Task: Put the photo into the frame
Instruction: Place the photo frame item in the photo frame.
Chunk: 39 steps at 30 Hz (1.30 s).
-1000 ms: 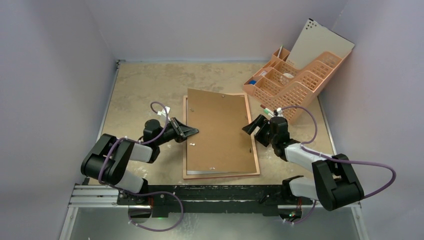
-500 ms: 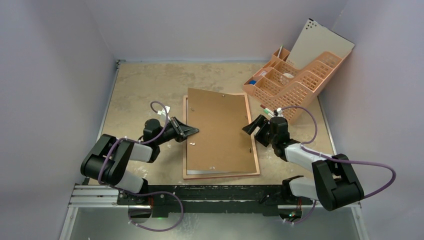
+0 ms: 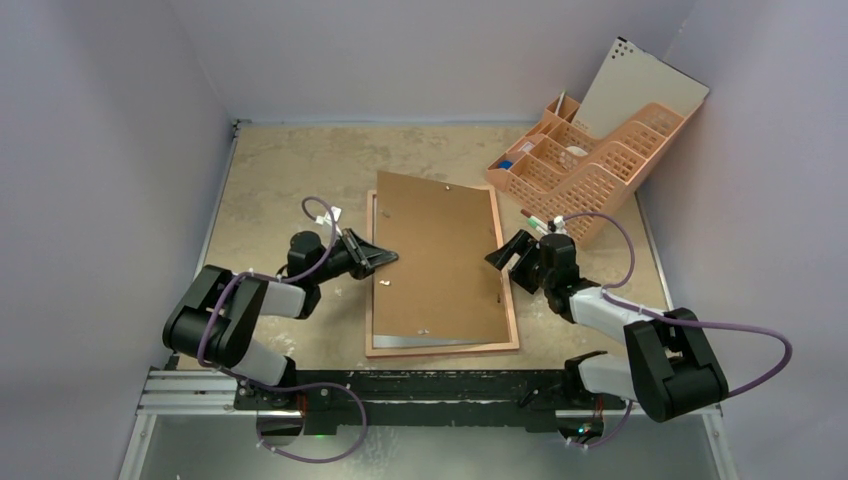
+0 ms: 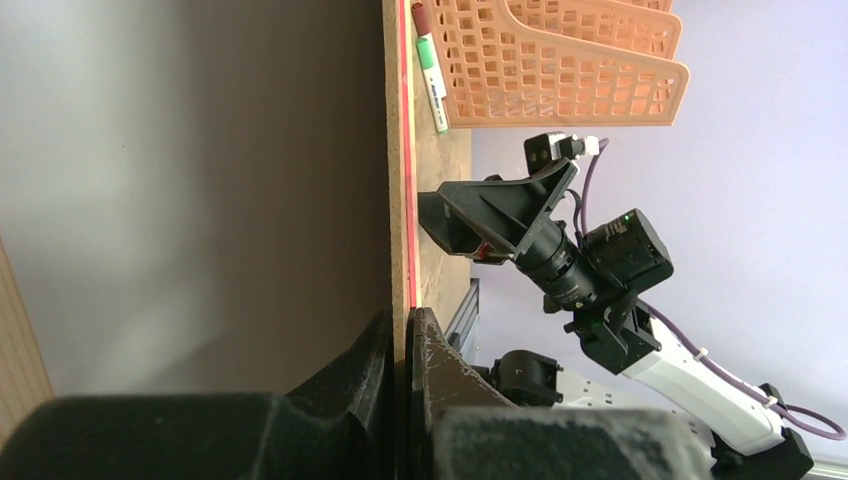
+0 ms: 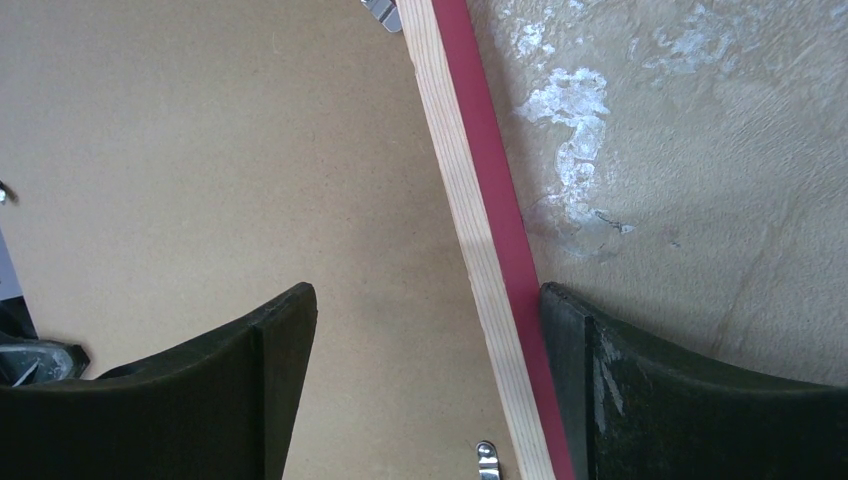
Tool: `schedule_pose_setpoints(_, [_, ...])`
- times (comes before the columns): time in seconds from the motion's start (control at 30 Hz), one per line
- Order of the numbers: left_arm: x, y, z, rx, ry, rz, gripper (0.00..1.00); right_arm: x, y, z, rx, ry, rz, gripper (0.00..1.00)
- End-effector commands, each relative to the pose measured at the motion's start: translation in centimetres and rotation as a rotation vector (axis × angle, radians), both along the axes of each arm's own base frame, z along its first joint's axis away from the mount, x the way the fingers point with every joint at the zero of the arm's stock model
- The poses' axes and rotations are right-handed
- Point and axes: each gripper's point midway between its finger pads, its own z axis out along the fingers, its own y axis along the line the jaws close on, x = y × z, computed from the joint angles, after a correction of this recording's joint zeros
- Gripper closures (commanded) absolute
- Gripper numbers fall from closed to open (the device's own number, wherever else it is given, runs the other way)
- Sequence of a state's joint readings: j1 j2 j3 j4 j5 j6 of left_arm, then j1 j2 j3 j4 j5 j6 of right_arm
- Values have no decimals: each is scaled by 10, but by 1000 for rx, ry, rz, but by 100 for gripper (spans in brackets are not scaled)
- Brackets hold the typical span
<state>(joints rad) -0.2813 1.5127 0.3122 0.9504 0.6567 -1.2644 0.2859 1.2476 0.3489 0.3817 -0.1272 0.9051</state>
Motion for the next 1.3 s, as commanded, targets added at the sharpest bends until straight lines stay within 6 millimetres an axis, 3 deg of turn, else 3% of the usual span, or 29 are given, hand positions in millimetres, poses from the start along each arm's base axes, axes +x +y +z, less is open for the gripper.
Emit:
schedule_pose_setpoints(0.0, [14,-5,30,-25,-141,-28,100,-12,1,-9,8,46,14,17])
schedule_pose_setpoints(0.13, [6,-13,14,-2,-96,-76,100,-13,3,-11,13,50,23,17])
schedule_pose_setpoints(0.33, [-2,-21,-2,56,-68,-107,84,-13,5,-13,19,58,31,18])
schedule_pose_setpoints(0.7, [24,-7,-12,352,-63,-104,54,-14,4,-14,15,58,31,18])
schedule_pose_setpoints(0.97, [14,5,-40,495,33,-146,45,-14,4,-15,10,57,34,18])
schedule_pose_setpoints(1.27, [12,10,-39,595,25,-201,42,-15,3,-18,6,65,34,18])
